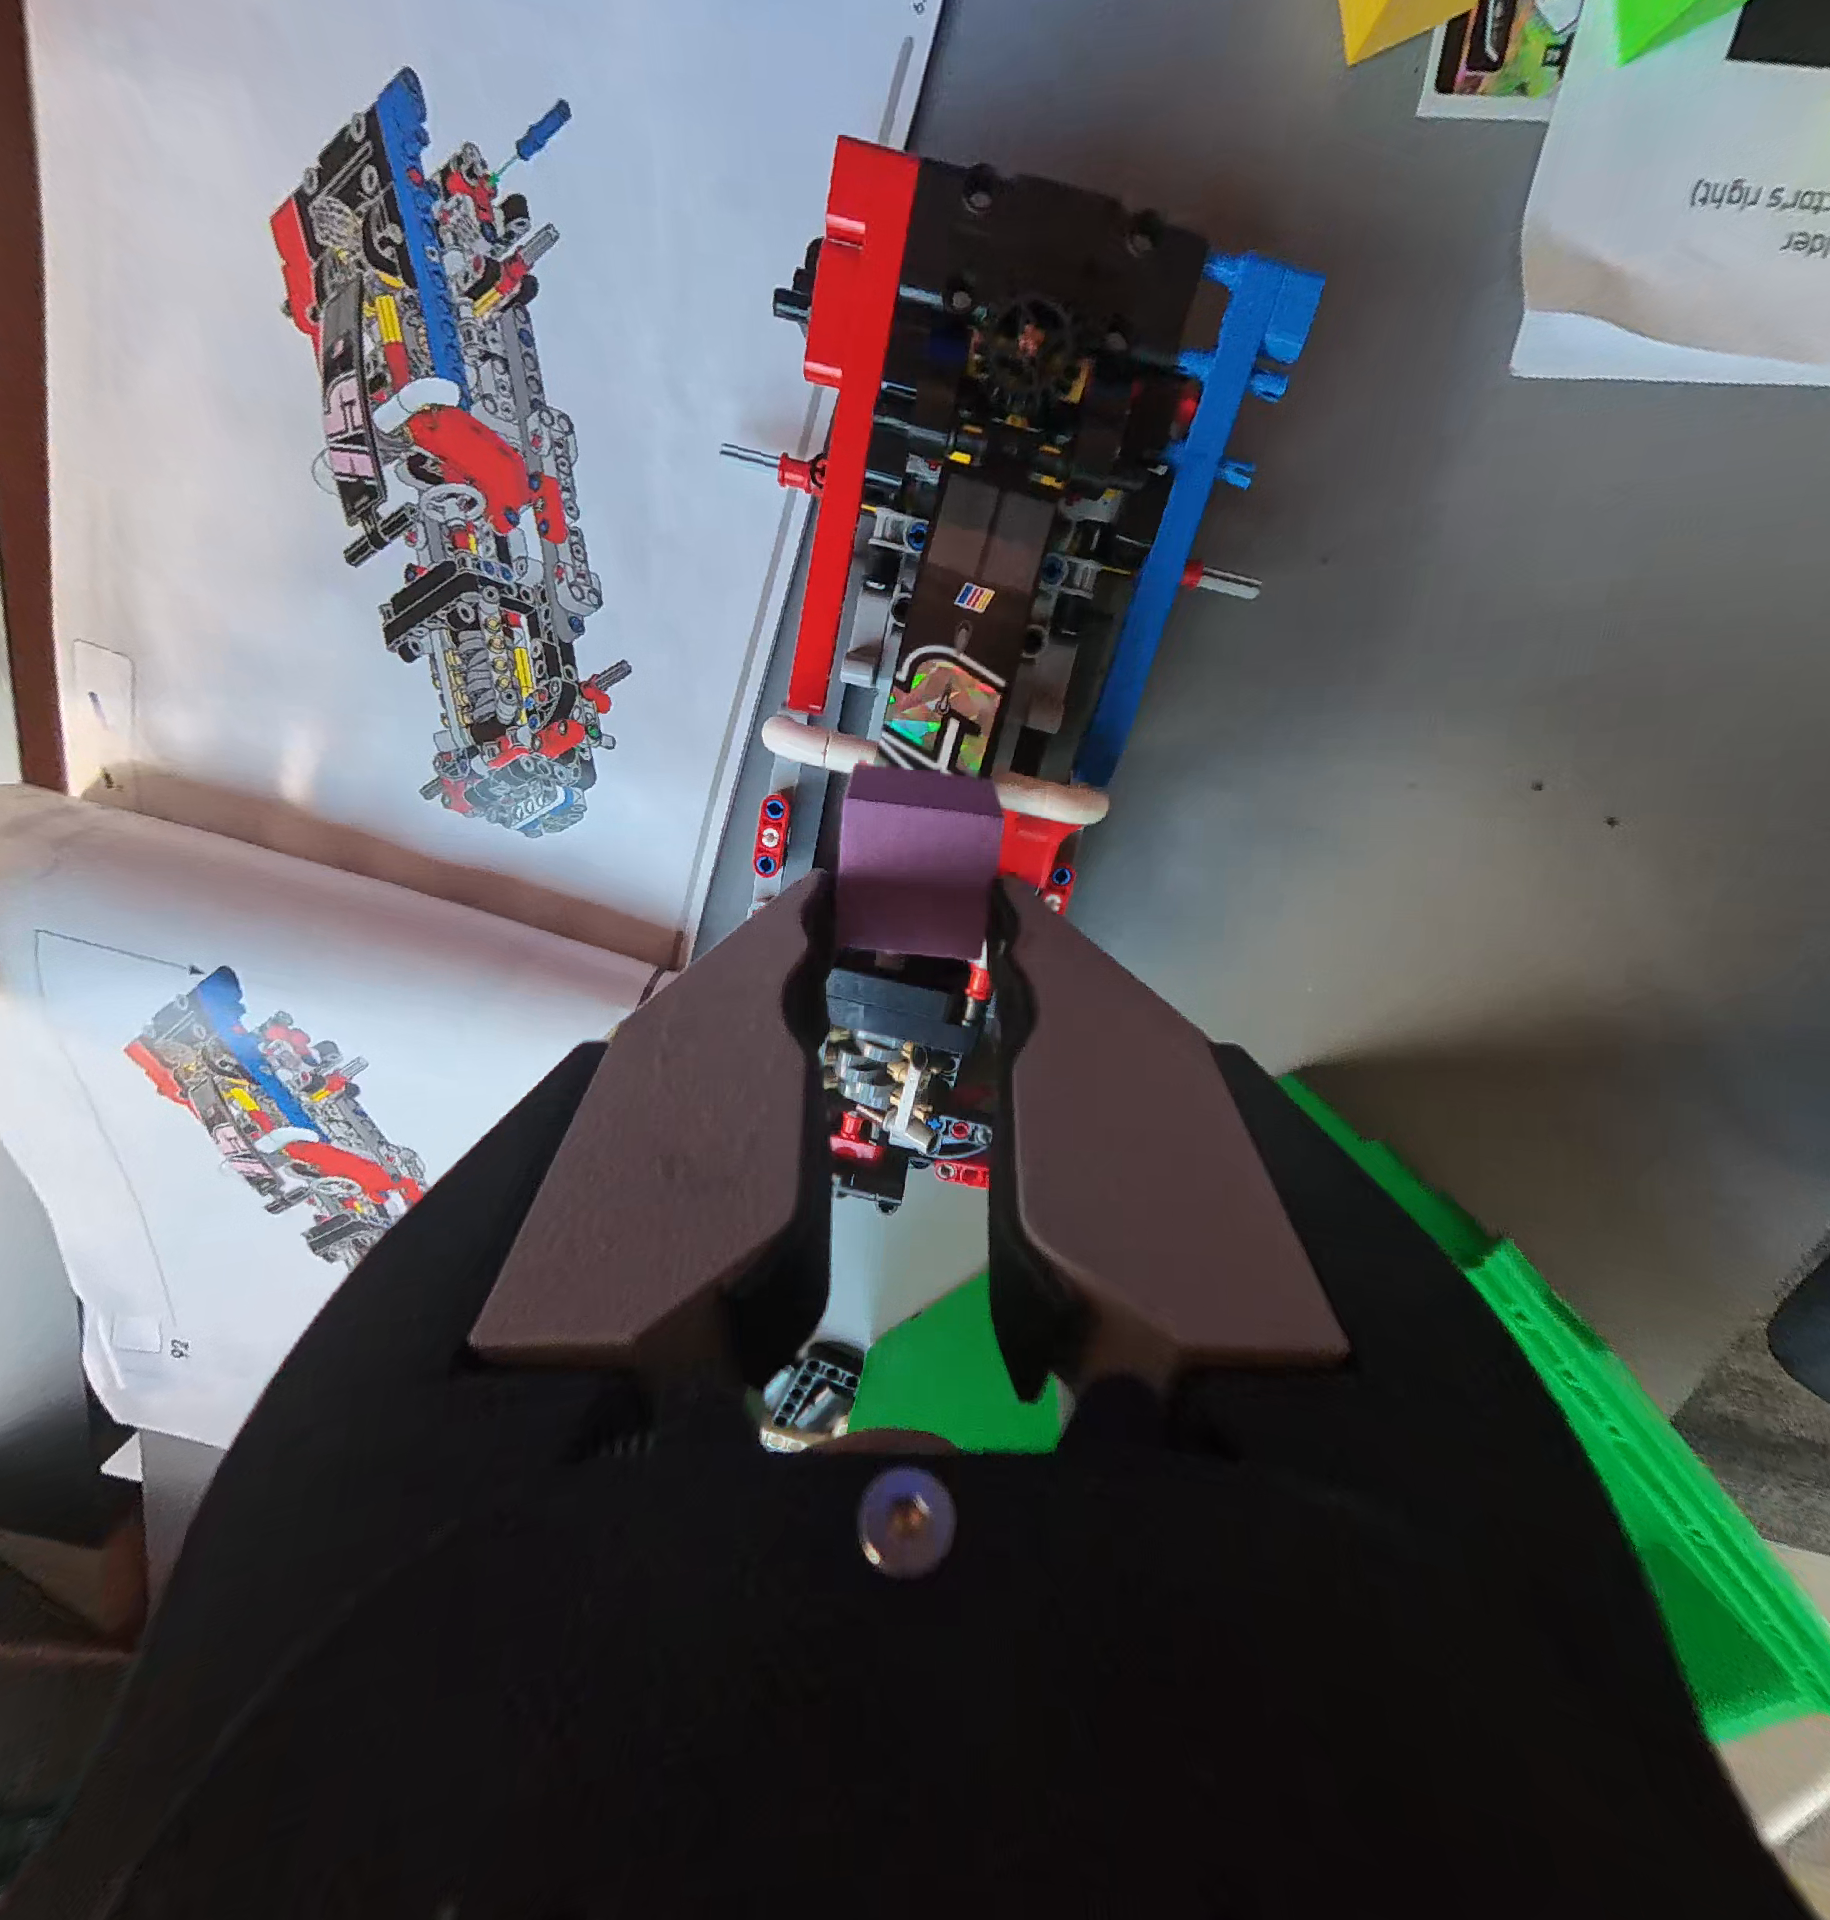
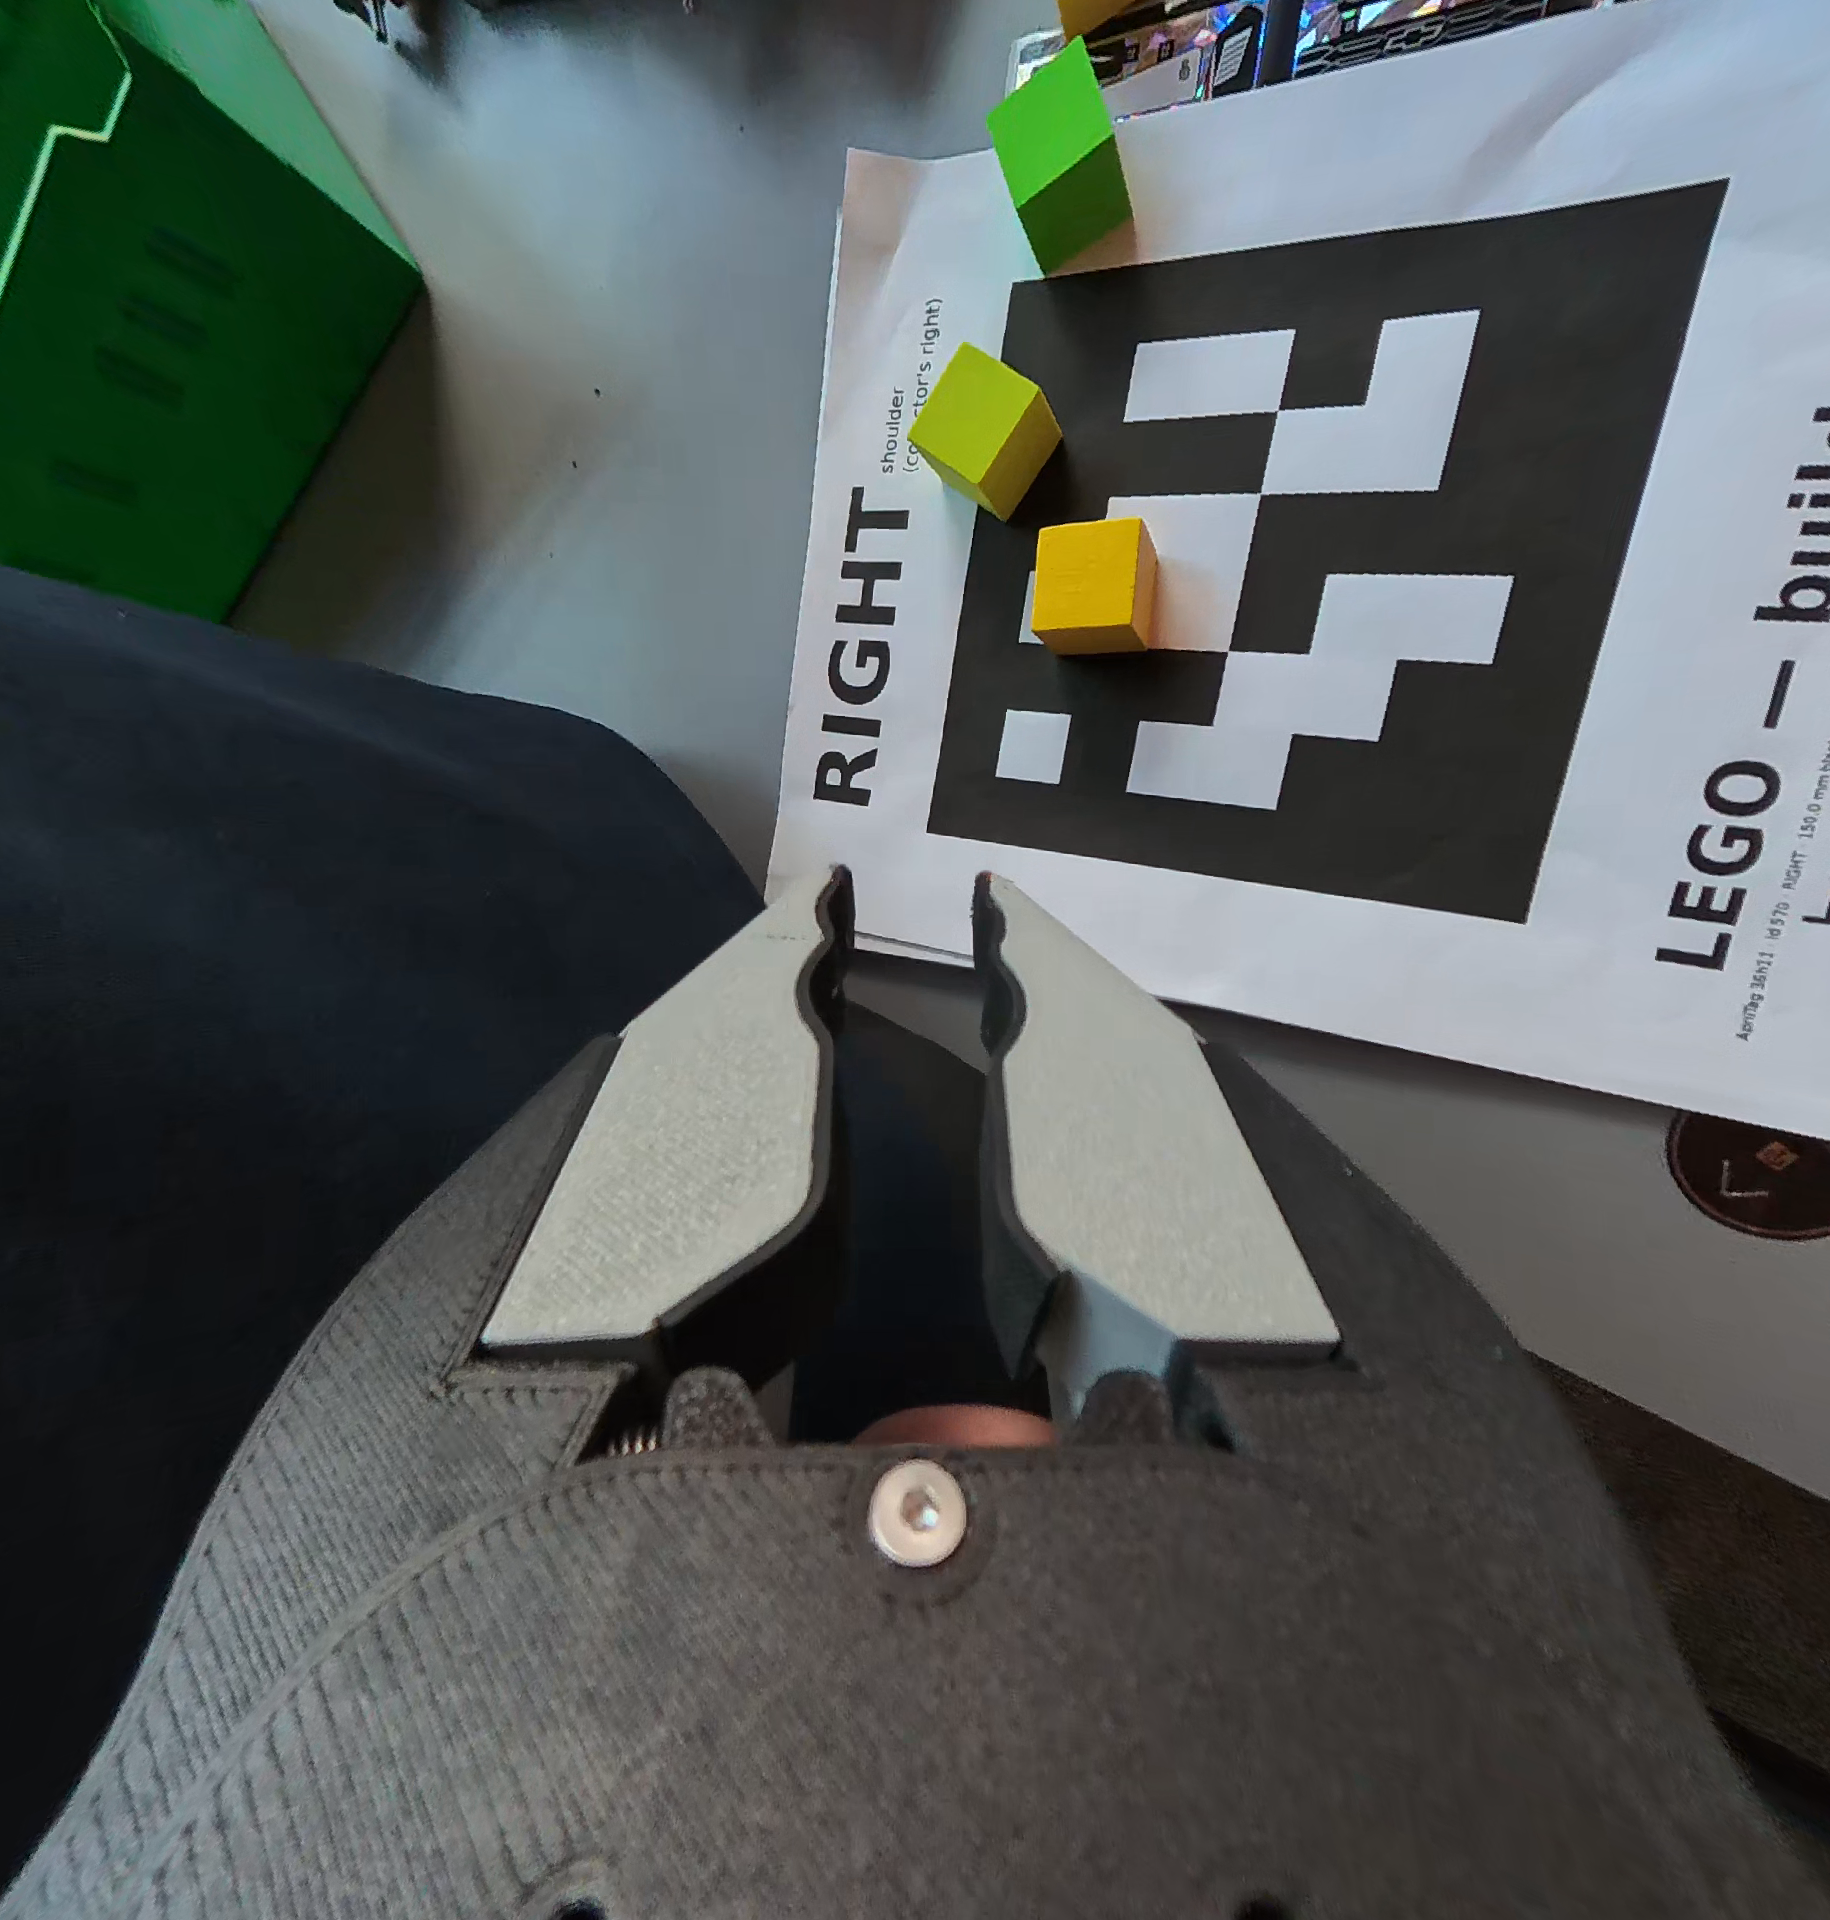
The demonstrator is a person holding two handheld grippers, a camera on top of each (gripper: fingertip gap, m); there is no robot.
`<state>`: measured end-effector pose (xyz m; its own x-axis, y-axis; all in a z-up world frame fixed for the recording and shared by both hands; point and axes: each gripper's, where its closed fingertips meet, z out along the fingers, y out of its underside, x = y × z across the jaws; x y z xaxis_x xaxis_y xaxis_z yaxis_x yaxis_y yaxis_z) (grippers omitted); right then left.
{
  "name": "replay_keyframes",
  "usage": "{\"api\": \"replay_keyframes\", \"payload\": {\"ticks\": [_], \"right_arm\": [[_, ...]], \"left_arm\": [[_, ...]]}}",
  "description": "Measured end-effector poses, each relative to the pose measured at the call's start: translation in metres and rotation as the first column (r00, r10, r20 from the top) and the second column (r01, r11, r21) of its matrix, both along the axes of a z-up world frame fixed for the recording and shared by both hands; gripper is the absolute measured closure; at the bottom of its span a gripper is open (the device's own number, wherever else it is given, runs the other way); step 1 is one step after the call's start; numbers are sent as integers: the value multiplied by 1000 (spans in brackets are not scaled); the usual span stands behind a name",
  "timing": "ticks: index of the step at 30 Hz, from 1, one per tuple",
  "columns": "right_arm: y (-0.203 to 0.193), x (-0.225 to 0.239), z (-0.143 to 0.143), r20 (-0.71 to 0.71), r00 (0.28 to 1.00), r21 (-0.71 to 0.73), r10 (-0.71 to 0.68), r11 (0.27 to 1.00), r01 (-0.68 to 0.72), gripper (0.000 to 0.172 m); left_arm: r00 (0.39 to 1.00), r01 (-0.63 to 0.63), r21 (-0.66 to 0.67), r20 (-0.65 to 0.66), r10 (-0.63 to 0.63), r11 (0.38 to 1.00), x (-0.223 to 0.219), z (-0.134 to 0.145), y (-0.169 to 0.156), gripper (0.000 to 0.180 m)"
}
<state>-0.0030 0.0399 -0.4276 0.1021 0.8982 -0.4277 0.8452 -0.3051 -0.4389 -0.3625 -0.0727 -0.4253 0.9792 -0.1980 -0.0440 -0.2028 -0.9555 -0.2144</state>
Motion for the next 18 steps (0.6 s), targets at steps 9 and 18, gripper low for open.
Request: {"api": "replay_keyframes", "payload": {"ticks": [9,18], "right_arm": [[3,3,0,4,1000,-9,-23,1000,23,152],[2,3,0,6,1000,-7,-24,1000,24,152]], "left_arm": [[999,40,-38,-10,-40,998,1,-14,3,154],[997,78,-56,-23,-80,995,2,-16,6,154]]}}
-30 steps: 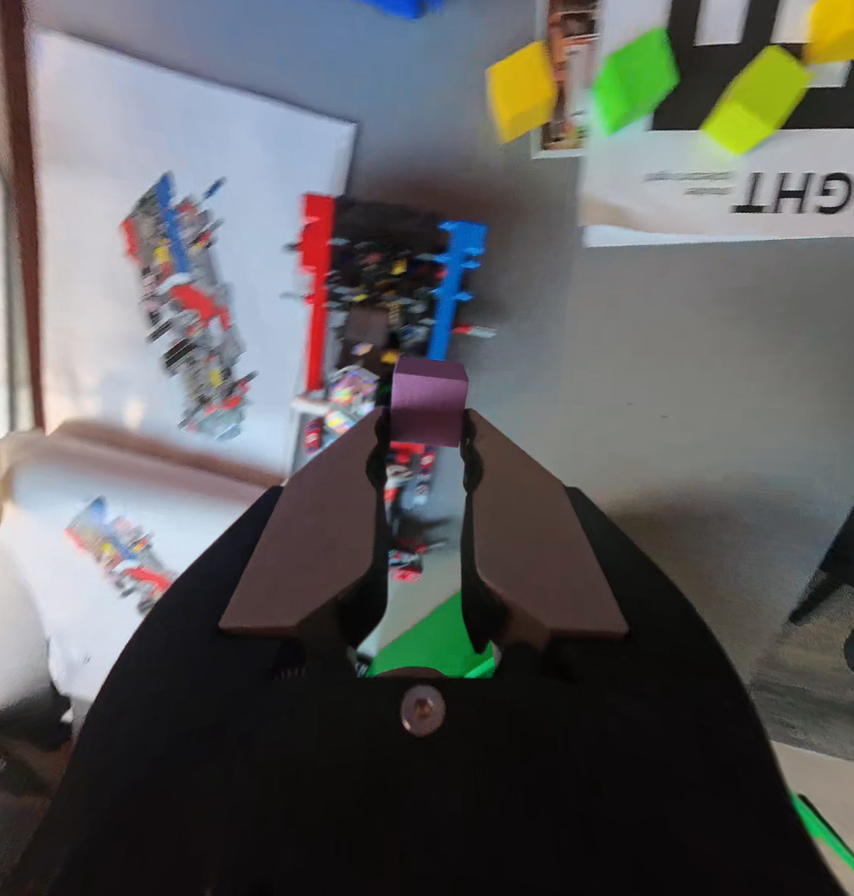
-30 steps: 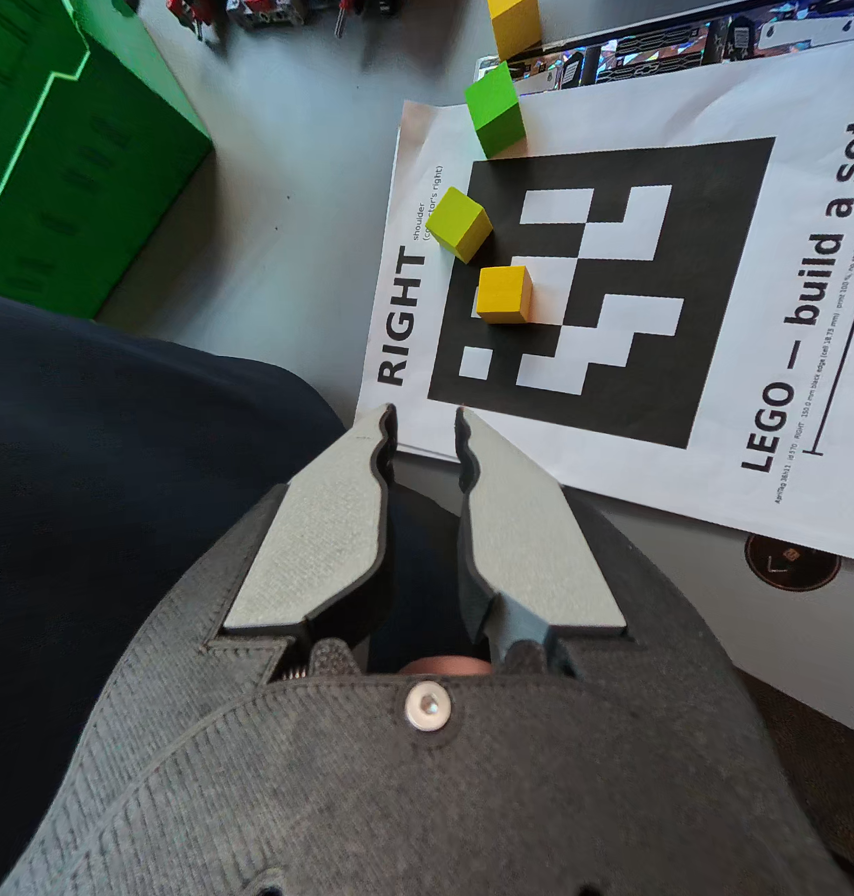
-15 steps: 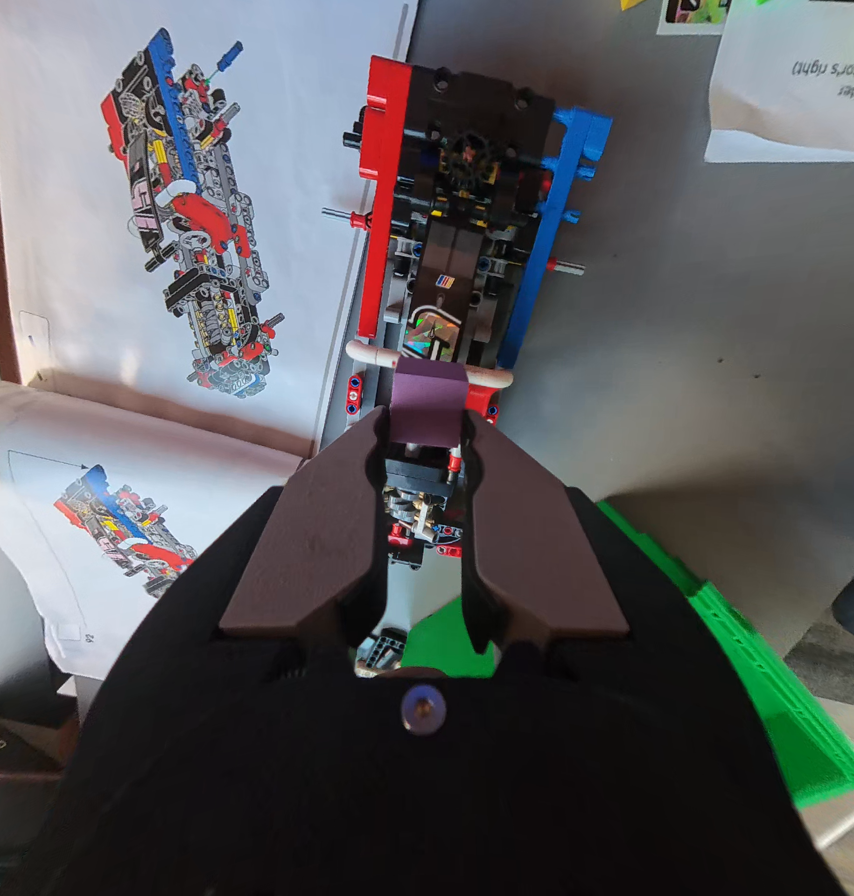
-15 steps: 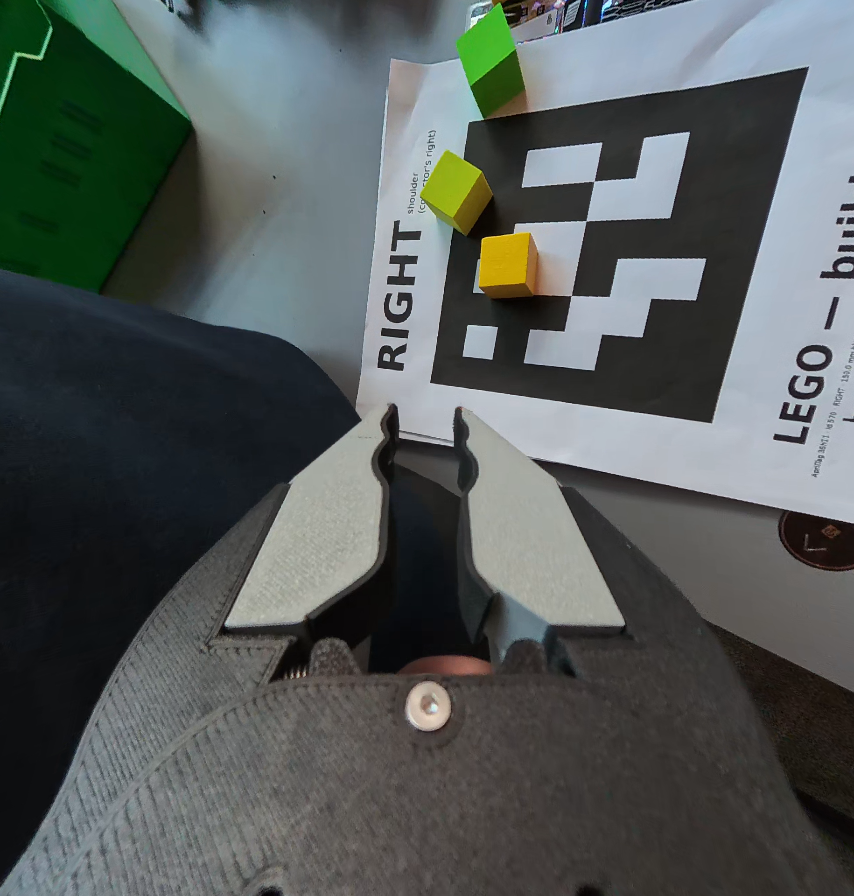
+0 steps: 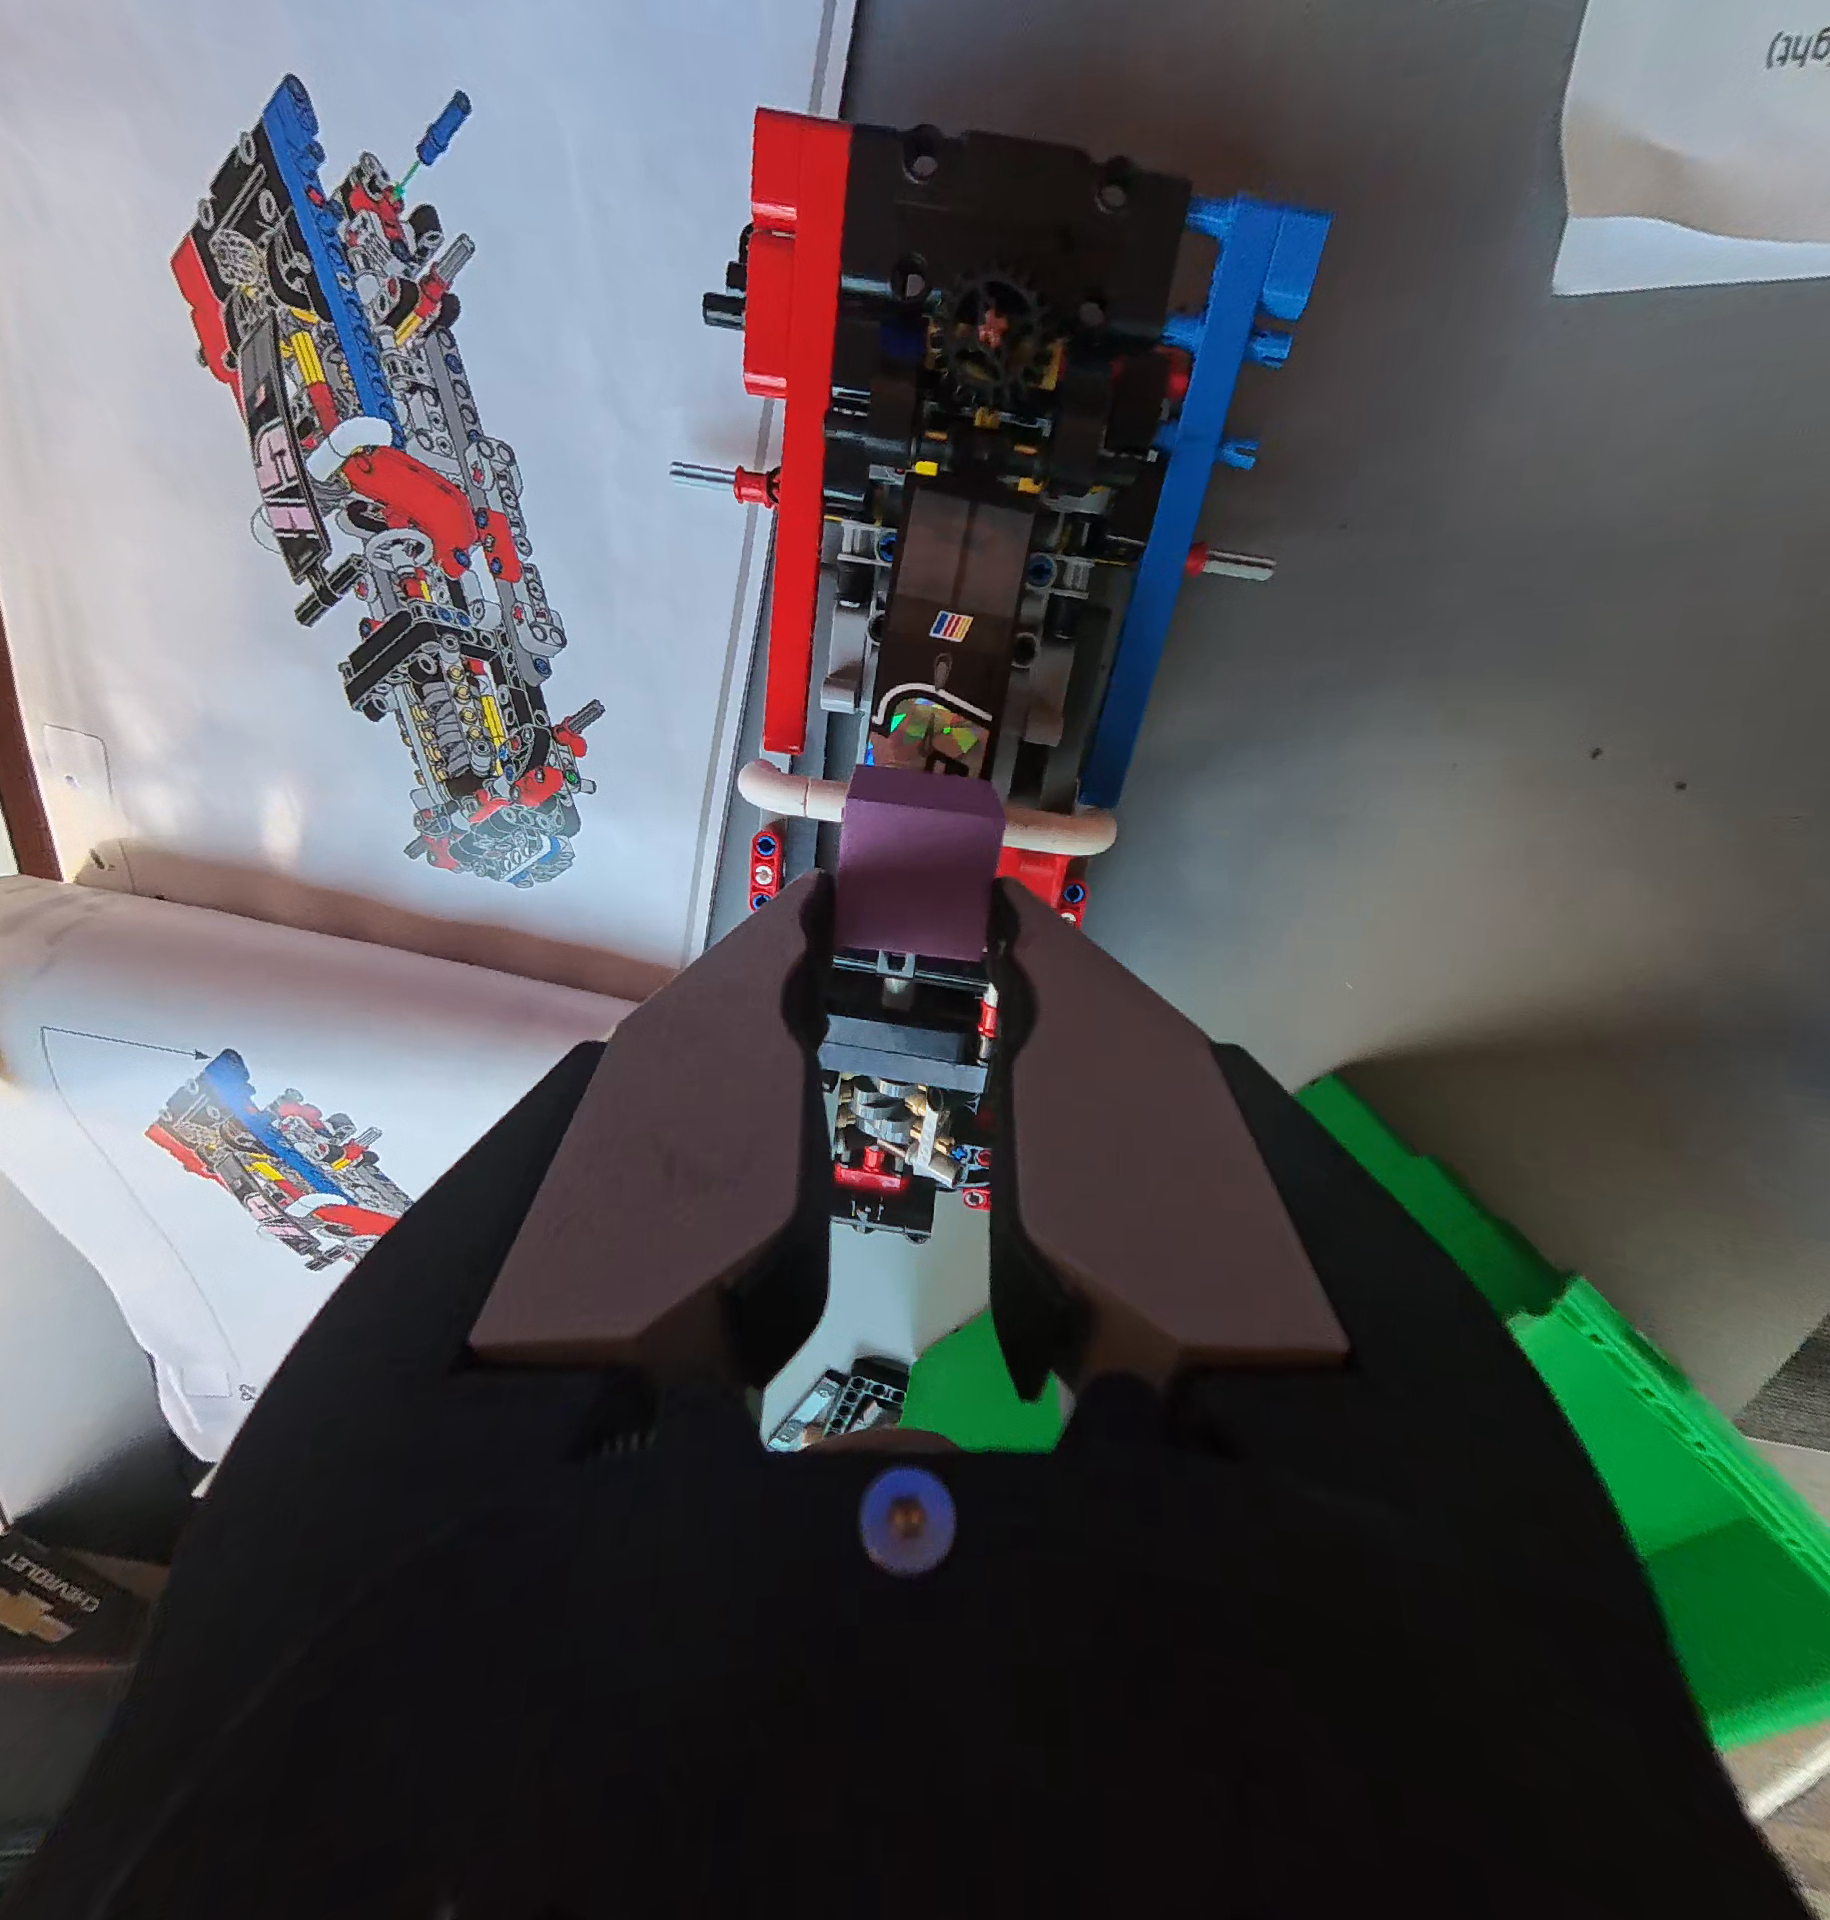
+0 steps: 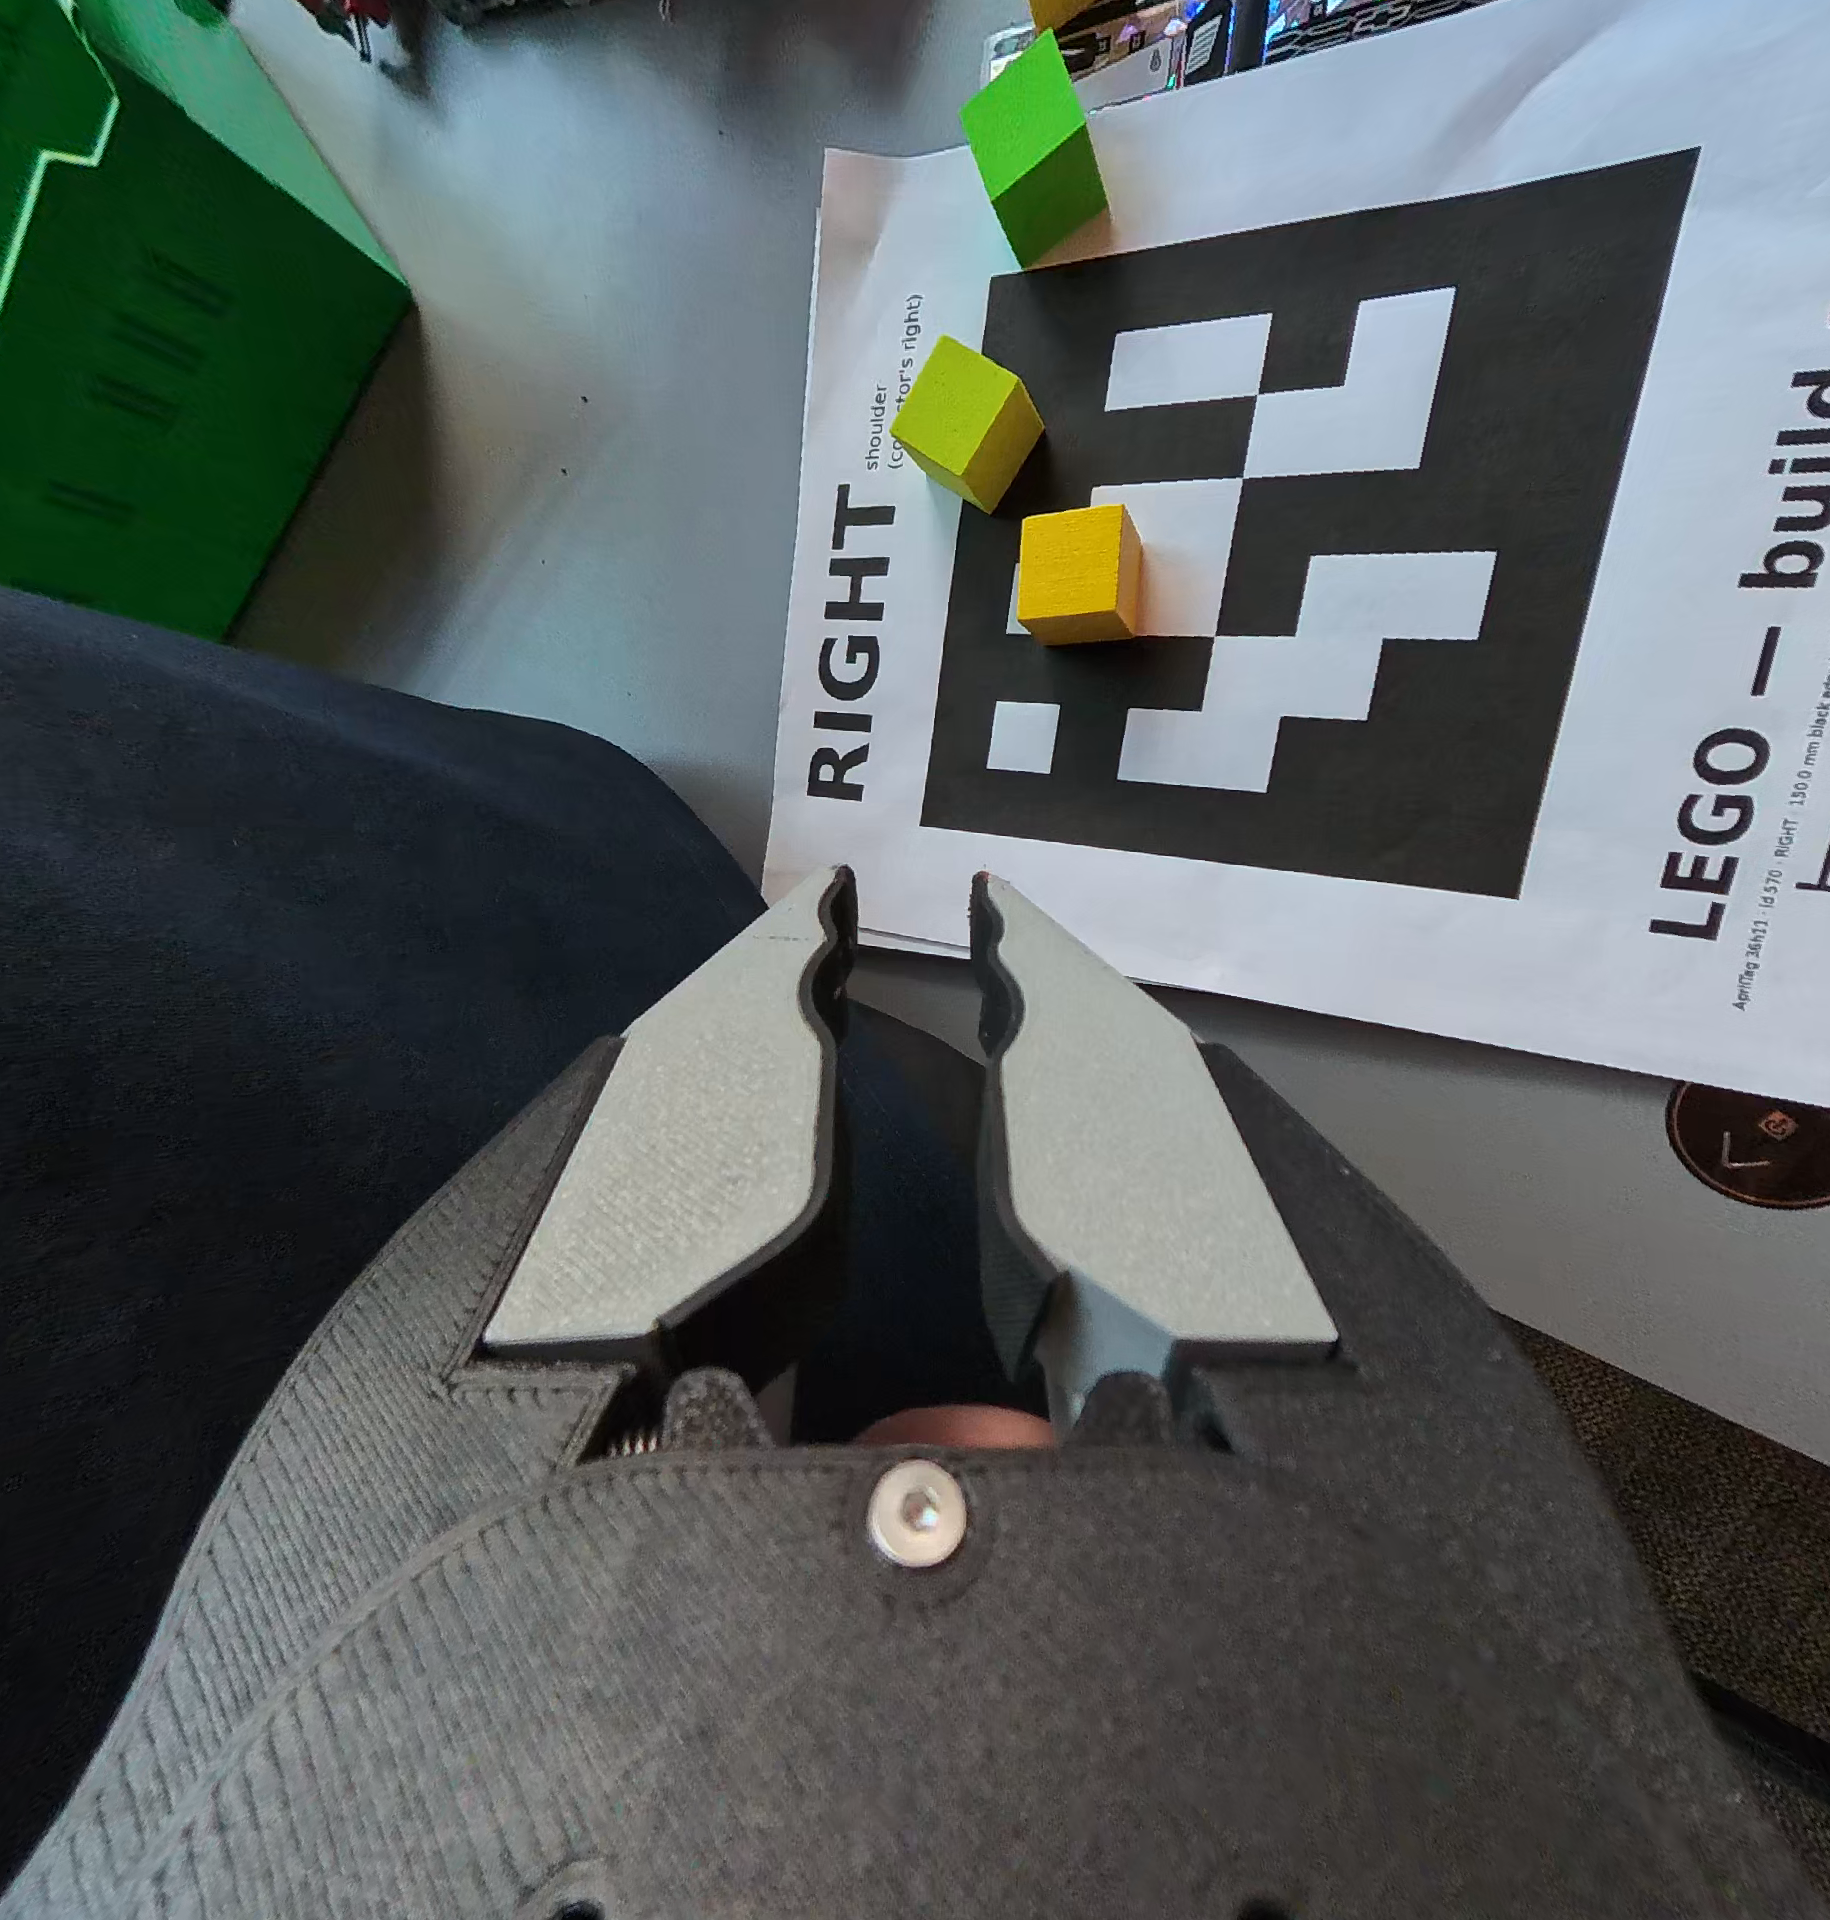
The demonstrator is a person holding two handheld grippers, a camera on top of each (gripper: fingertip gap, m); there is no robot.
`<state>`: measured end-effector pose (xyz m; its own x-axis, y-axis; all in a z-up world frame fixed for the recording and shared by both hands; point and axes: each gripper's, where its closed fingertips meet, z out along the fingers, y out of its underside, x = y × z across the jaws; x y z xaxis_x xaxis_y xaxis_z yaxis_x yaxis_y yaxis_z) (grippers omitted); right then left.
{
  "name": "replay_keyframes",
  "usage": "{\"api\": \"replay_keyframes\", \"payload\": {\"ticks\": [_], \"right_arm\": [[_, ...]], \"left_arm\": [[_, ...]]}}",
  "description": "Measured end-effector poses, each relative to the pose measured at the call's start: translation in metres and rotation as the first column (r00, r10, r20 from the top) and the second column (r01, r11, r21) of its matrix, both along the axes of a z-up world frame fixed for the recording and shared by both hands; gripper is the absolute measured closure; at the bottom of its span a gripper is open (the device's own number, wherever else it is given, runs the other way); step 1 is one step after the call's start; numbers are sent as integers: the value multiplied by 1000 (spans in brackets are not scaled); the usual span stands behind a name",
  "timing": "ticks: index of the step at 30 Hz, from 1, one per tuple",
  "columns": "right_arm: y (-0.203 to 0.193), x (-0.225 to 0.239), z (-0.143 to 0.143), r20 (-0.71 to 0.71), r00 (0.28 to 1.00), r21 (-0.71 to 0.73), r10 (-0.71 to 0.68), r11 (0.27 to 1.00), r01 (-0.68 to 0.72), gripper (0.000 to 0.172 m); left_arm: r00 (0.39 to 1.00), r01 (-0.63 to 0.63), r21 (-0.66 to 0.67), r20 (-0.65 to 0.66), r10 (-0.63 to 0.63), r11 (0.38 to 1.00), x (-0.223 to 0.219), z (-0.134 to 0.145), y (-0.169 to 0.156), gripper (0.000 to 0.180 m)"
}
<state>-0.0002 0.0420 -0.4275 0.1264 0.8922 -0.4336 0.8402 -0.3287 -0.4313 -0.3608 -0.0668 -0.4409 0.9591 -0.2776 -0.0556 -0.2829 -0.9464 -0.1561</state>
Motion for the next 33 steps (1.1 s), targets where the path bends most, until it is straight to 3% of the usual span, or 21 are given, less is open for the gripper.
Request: {"api": "replay_keyframes", "payload": {"ticks": [6,23,33], "right_arm": [[-1,0,0,2,1000,1,5,1000,-5,153],[1,-1,2,1,1000,8,12,1000,-12,153],[-1,0,1,-1,1000,11,17,1000,-17,153]], "left_arm": [[1000,-18,19,1,18,1000,-3,1,0,147],[1000,-30,15,0,30,999,-5,-1,0,151],[997,-68,41,-20,69,997,-12,10,-15,139]]}}
